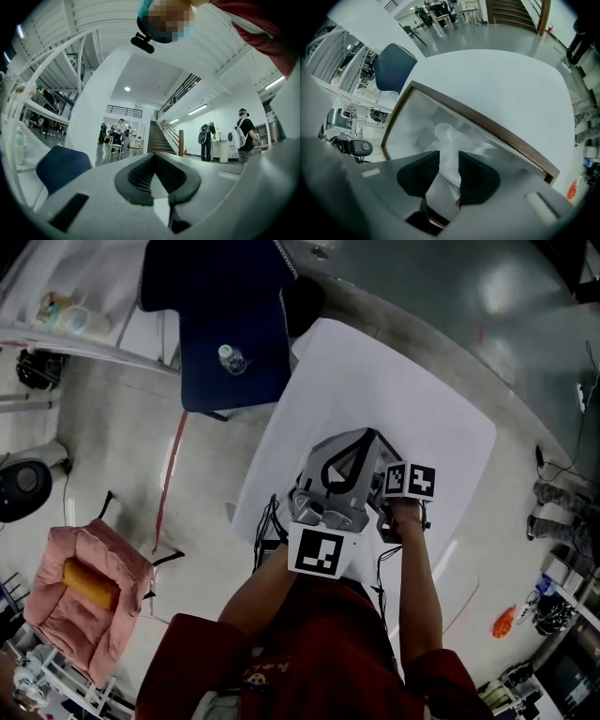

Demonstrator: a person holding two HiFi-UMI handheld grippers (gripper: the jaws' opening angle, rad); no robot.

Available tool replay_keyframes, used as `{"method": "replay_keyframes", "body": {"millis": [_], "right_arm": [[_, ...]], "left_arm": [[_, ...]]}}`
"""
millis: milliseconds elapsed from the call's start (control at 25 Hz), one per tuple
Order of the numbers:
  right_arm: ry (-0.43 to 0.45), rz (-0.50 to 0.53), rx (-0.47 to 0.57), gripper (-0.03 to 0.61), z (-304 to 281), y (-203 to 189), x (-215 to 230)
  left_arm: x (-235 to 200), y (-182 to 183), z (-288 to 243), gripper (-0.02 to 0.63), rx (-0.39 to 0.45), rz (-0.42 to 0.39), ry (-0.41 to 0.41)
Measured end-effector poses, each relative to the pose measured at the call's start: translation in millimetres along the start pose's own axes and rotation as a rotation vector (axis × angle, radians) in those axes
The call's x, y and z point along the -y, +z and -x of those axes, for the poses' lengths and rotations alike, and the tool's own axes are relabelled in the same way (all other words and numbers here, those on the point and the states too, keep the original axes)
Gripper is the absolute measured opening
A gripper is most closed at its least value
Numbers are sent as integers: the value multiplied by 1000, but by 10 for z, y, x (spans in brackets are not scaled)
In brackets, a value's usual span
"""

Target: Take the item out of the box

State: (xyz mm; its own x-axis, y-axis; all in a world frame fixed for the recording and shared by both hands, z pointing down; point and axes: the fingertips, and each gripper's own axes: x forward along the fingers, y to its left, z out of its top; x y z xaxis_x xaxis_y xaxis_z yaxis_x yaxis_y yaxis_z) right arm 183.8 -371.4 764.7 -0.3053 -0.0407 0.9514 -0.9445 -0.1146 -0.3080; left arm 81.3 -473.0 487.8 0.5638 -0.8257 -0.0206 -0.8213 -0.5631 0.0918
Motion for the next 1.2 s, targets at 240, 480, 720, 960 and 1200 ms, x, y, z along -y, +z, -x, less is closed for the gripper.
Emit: {"method": "replay_keyframes", "body": {"millis": [240, 480, 720, 960, 1200], "right_arm": [[-52, -16, -27, 109, -112, -2, 77], [-73, -4, -36, 90, -147, -13, 107], [-99, 20, -26, 26, -97, -37, 121], [-104, 31, 10, 3, -64, -14, 108], [-102, 47, 40, 2, 49, -28, 84]], "left_arm": [[-95, -18, -19, 3, 3, 15, 8], [-126, -46, -14, 3, -3, 21, 9], [-104, 44, 10, 3, 24, 8, 14], [-53, 59, 65, 3, 9, -22, -9], [31, 138, 120, 3, 11, -49, -21]]}}
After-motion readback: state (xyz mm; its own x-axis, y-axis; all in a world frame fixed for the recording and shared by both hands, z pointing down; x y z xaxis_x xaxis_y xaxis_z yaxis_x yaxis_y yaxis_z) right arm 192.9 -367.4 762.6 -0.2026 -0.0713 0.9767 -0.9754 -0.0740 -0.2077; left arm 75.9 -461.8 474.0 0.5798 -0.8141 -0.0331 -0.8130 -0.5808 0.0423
